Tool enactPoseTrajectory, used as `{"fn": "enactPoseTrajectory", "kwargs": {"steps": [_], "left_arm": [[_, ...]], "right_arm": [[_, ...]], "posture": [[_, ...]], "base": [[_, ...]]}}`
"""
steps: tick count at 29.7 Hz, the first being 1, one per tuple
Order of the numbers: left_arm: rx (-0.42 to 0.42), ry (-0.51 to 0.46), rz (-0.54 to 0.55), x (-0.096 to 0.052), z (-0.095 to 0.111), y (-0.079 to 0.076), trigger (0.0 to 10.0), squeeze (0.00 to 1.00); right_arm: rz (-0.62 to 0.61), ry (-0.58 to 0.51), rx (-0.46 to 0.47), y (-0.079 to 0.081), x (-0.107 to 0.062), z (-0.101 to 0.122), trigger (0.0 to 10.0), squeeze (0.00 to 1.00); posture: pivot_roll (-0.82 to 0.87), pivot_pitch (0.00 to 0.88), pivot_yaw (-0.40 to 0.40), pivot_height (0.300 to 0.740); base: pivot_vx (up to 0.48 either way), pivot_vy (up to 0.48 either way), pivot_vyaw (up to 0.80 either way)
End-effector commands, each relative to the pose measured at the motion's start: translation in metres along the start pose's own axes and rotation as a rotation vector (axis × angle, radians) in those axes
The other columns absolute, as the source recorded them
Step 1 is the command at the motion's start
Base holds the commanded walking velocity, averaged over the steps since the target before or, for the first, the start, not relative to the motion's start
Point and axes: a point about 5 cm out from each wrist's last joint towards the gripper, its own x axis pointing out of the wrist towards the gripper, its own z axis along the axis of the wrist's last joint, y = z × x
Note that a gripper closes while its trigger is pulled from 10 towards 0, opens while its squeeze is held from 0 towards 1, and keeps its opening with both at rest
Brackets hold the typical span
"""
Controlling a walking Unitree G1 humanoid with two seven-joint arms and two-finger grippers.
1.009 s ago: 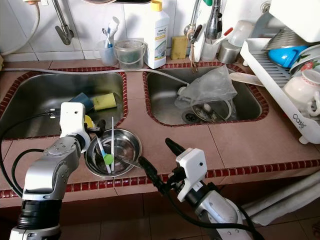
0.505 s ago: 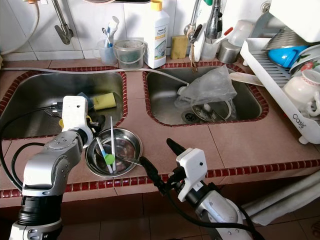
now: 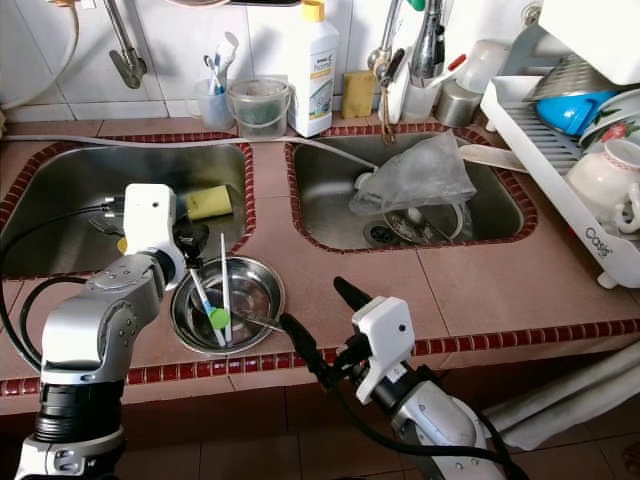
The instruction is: Kitchen organization
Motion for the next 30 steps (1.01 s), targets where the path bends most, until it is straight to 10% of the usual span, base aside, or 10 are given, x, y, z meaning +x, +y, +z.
{"fn": "enactPoseTrajectory", "kwargs": {"steps": [1, 30], "left_arm": [[-0.013, 0.022, 0.013, 0.001, 0.001, 0.001, 10.0, 0.0], [-0.086, 0.075, -0.075, -0.009, -0.005, -0.004, 10.0, 0.0]], "right_arm": [[-0.002, -0.014, -0.02, -0.001, -0.001, 0.005, 10.0, 0.0], [0.004, -0.004, -0.034, -0.002, -0.001, 0.005, 10.0, 0.0]], "posture": [[-0.06, 0.098, 0.006, 0.74], [-0.06, 0.106, -0.002, 0.74]], "base": [[0.0, 0.0, 0.0], [0.0, 0.0, 0.0]]}}
